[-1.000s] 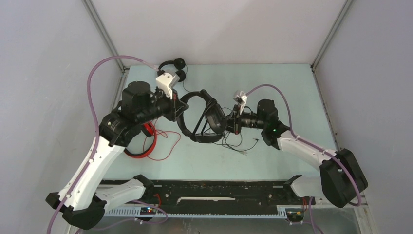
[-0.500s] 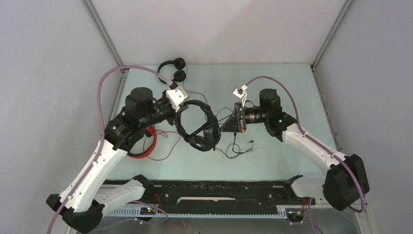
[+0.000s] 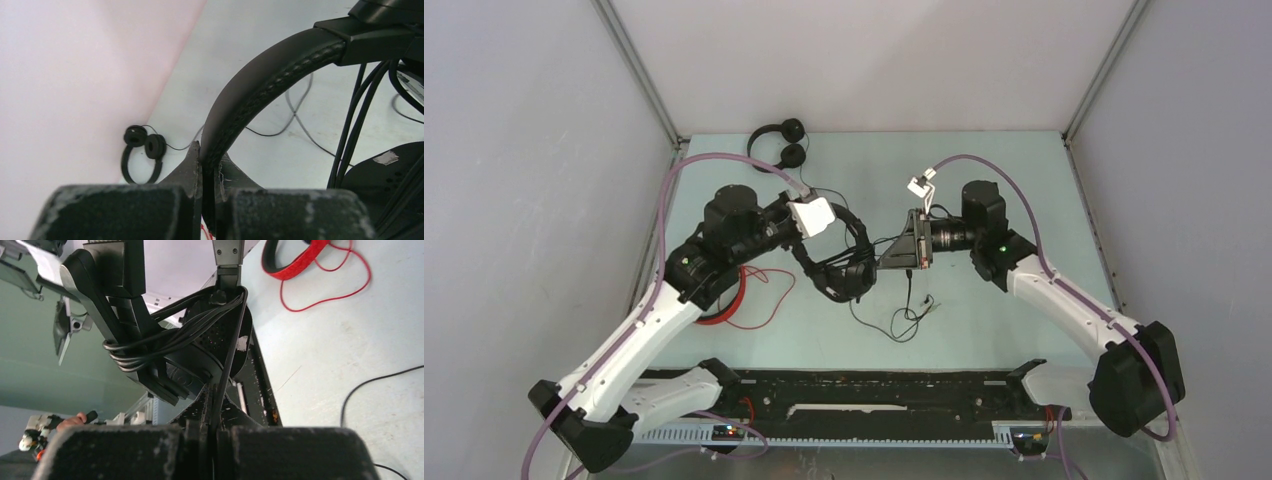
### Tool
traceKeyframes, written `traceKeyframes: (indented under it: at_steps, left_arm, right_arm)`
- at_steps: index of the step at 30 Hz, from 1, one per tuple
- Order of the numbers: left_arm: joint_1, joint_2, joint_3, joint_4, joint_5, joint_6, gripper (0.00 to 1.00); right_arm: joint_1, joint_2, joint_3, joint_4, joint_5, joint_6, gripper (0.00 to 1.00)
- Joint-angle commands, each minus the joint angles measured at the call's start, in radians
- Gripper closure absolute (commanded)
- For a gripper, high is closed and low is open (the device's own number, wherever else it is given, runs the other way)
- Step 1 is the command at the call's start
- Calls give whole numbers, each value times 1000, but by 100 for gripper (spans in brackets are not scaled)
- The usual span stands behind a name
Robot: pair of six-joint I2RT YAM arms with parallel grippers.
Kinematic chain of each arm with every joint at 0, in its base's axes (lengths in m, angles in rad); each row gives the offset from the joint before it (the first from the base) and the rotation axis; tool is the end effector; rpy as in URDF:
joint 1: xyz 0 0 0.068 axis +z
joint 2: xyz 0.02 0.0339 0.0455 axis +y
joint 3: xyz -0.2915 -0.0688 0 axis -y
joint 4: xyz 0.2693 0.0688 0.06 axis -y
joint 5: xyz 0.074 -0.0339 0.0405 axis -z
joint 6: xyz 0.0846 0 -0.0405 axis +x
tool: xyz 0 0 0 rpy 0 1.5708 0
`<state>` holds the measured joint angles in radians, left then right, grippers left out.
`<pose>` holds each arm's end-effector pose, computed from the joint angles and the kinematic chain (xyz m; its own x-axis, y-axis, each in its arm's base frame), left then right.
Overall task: Wrap the headphones
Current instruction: Wrap the headphones cable around the headphones.
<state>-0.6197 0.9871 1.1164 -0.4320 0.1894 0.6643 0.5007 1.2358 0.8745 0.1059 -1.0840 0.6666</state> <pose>0.2094 -0.1690 0.4041 0.2508 0.5649 -0.7862 0.7139 0.4406 0.5443 0.2336 0.2131 0.3210 -0.7769 -0.0954 -0.6224 -0.6291 0.0749 0.7737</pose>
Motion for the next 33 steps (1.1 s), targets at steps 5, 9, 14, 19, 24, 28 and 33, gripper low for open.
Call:
traceKeyframes:
  at_steps: [5, 9, 14, 19, 24, 28, 33]
  left_arm:
    - [16, 58, -113, 64, -251, 219, 100]
    - [17, 91, -144, 103, -312, 250, 100]
    - [17, 118, -113, 100, -370, 256, 100]
    - [17, 119, -113, 122, -359, 284, 100]
    - [18, 129, -138, 156, -329, 388, 100]
    - [17, 146, -120, 179, -351, 435, 100]
    - [17, 177, -114, 229, -419, 512, 100]
  right_arm:
    - [-48, 21, 45, 175, 141, -342, 100]
    - [-136, 109, 82, 400, 55, -38, 100]
    - [-150, 127, 91, 374, -59, 74, 100]
    - [-145, 121, 92, 296, -105, 86, 98]
    - [-140, 133, 92, 360, -155, 187, 100]
    - [-133, 124, 91, 347, -158, 209, 100]
    - [-124, 127, 92, 404, -178, 267, 100]
